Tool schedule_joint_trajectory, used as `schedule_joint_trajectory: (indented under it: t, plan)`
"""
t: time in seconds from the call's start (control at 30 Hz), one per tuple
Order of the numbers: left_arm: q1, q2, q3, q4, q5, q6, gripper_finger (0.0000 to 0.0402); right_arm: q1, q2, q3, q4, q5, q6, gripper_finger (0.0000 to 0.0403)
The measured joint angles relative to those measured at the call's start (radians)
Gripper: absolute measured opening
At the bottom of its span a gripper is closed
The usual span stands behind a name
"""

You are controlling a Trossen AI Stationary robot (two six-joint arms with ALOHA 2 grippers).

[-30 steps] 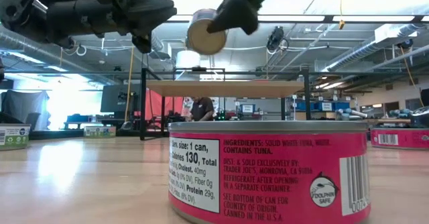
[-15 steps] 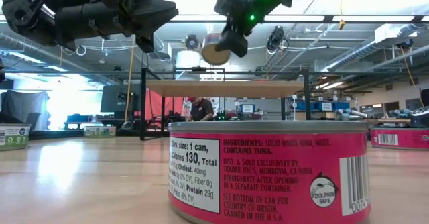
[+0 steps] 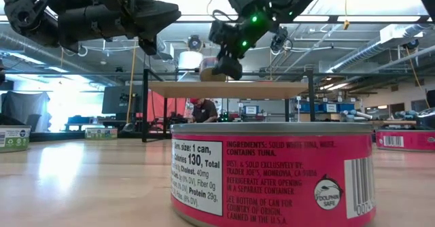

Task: Stack canned seafood by type on shelf
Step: Put the blue pink tuna can on the shelf

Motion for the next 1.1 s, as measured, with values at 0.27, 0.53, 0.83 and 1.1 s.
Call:
schedule_joint_trajectory:
  t: [0.27,0.53,0.83,1.1]
  plan:
    - [-0.001,0.000,0.000,-0.006,0.011,-0.002,0.0078,-0.022,0.028,0.013,-0.024,-0.008,0.034,0.0200]
    - [-0.001,0.000,0.000,-0.006,0.011,-0.003,0.0078,-0.026,0.029,0.011,-0.004,0.061,0.050,0.0293]
    - [-0.001,0.000,0.000,-0.006,0.011,-0.003,0.0078,-0.028,0.029,0.011,-0.003,0.057,0.051,0.0294]
    - [-0.001,0.000,0.000,-0.006,0.016,-0.023,0.0078,-0.034,0.030,0.020,-0.013,0.024,0.098,0.0280]
